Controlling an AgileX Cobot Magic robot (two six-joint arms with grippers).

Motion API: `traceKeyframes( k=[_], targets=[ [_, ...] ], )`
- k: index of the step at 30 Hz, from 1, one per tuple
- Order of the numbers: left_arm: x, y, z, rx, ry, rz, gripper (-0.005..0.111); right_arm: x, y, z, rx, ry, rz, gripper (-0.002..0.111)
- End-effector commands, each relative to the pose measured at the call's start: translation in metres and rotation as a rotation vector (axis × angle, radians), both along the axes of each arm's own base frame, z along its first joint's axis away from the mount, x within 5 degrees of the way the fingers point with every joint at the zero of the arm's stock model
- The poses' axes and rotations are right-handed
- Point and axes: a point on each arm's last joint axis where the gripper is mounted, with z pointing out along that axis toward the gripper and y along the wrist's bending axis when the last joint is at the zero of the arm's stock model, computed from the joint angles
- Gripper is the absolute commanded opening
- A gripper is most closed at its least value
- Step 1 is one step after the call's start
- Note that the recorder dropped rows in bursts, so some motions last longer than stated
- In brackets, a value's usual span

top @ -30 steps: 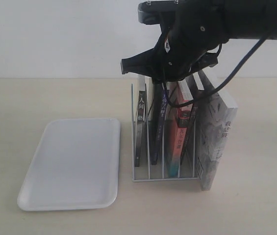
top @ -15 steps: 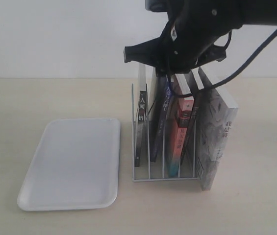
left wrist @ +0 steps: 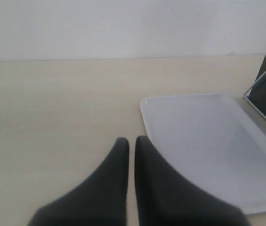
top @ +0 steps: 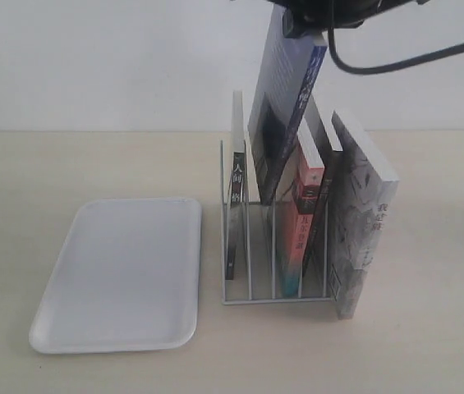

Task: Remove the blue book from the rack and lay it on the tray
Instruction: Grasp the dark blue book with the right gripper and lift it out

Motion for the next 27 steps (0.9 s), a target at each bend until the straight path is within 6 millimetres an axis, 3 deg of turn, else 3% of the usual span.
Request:
traceKeyframes(
  k=[1,13,19,27],
  targets=[
    [0.000,0.000,-0.001,-0.007,-0.004,0.004,0.004,-0.011,-0.011,0.032,-0.022,-0.057,-0.001,0.000],
    [0.000,0.000,-0.001,-0.007,-0.004,0.004,0.004,-0.024,-0.017,0.077,0.091,-0.059,-0.019,0.000],
    [0.000,0.000,-0.001,-0.007,-0.004,0.004,0.004,-0.039,-0.008,0.104,0.114,-0.146,0.034,0.000],
    [0.000,0.000,-0.001,-0.007,-0.004,0.004,0.004,-0.063,-0.013,0.141,0.140,-0.198,0.087,0.000]
  ],
)
